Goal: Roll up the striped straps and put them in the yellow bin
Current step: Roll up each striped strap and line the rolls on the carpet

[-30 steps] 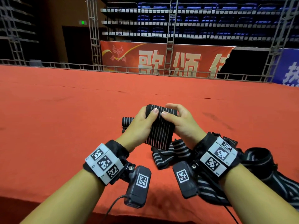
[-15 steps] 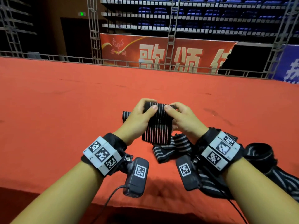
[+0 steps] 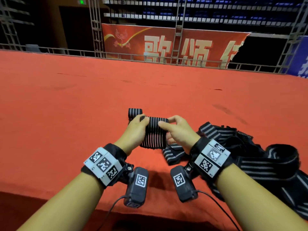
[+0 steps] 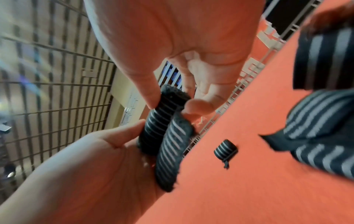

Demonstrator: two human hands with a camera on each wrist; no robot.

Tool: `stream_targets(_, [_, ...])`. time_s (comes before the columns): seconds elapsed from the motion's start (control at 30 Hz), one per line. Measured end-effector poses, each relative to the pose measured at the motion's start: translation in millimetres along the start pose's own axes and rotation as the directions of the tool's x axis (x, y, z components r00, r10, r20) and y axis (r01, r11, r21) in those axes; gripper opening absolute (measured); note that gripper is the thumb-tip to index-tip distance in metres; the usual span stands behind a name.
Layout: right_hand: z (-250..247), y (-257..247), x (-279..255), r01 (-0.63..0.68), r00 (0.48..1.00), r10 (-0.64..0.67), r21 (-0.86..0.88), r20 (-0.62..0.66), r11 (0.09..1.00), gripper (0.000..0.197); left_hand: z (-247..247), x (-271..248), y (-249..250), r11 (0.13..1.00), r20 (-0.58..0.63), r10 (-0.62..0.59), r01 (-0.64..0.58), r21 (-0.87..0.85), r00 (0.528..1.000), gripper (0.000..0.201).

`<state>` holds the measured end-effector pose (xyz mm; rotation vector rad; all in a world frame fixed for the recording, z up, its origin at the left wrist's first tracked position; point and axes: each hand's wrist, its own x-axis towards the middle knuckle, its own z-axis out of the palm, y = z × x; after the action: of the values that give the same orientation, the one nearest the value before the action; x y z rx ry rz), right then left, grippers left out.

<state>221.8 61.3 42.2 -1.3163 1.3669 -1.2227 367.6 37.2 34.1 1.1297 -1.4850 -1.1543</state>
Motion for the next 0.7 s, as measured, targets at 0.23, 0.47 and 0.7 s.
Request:
stream_targets(0.23, [35, 33, 49, -0.097, 0.995, 0.1, 0.169, -0.01, 0.981, 0.017, -24, 35, -46, 0.991, -0.065, -0.092, 0.085, -0.101, 0.994, 0.012])
stream_targets(0.47, [50, 56, 112, -0.065, 0.989, 0.081, 0.132, -0.123, 0.989, 0.013, -32, 91, -79, 0.986, -0.109, -0.097, 0.081, -0.149, 0.989, 0.009])
stream_targets(0.7, [42, 66, 196, -0.196, 0.954, 0.22, 0.129, -0.206, 0.972, 0.015, -23, 177, -95, 0.998, -0.122, -0.025, 0.018, -0.06, 0.992, 0.025])
